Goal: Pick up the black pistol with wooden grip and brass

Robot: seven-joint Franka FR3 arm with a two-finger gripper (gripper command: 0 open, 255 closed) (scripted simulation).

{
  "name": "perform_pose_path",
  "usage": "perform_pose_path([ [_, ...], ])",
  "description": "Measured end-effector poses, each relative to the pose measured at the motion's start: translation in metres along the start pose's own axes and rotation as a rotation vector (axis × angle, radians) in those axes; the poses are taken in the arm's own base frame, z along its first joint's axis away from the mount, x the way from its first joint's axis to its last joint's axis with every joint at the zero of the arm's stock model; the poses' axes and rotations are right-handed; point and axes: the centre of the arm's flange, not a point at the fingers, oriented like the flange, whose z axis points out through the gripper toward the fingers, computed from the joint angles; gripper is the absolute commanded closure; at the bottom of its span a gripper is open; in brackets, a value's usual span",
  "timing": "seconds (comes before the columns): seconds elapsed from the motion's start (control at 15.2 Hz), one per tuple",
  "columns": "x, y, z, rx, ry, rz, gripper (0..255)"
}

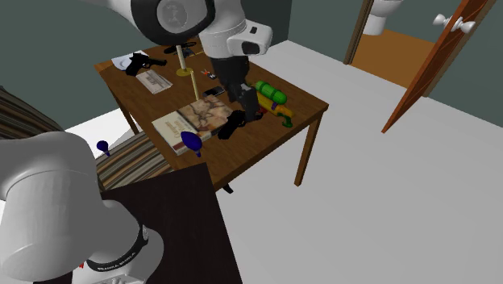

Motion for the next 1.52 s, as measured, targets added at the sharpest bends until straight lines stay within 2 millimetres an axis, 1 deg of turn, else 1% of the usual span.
perform_pose_path([
  [0.07,0.003,-0.007,0.007,0.003,0.0,-0.003,0],
  [0.13,0.001,-0.015,0.016,0.006,0.0,-0.006,0],
  [0.26,0.006,-0.036,0.037,0.013,0.0,-0.012,0],
  [0.33,0.004,-0.046,0.045,0.016,0.0,-0.015,0],
  [0.4,0.008,-0.054,0.052,0.019,0.001,-0.018,0],
  [0.46,0.008,-0.061,0.064,0.022,0.0,-0.021,0],
  [0.59,0.012,-0.084,0.082,0.029,0.001,-0.028,0],
  [0.73,0.014,-0.099,0.1,0.035,0.001,-0.033,0],
  [0.92,0.013,-0.128,0.128,0.045,0.001,-0.042,0],
  [0.99,0.012,-0.138,0.135,0.048,0.001,-0.045,0],
  [1.12,0.016,-0.154,0.151,0.054,0.002,-0.051,0],
  [1.25,0.017,-0.177,0.17,0.062,0.002,-0.056,0],
  [1.39,0.016,-0.19,0.183,0.067,0.002,-0.061,0],
  [1.52,0.015,-0.195,0.193,0.07,0.002,-0.062,0],
])
